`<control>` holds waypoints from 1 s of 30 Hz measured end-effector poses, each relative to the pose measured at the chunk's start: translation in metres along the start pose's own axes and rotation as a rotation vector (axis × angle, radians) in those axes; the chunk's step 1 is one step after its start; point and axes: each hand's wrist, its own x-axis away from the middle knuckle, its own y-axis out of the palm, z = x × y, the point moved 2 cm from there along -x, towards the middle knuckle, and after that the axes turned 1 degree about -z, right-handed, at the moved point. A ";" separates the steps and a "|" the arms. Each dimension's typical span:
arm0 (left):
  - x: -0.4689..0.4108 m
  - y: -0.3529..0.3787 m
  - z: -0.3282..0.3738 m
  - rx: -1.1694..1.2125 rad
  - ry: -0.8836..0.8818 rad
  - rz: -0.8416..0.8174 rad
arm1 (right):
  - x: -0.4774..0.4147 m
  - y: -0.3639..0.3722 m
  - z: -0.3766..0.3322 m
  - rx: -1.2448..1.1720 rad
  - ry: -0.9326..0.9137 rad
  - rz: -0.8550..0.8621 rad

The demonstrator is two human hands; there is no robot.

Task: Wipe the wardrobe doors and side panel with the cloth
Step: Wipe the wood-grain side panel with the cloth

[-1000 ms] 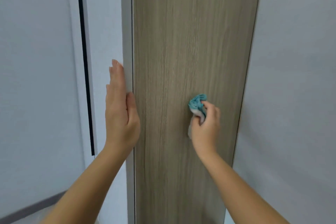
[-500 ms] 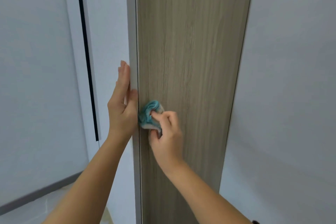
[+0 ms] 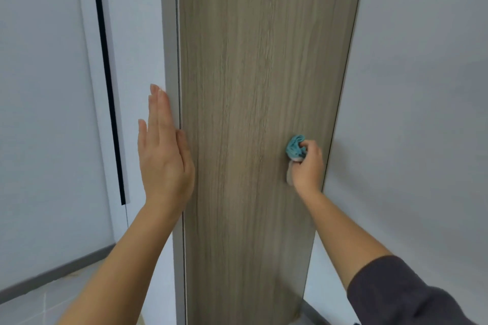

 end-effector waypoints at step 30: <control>0.000 0.001 -0.002 0.123 -0.037 -0.018 | -0.067 0.001 0.079 0.123 0.248 0.044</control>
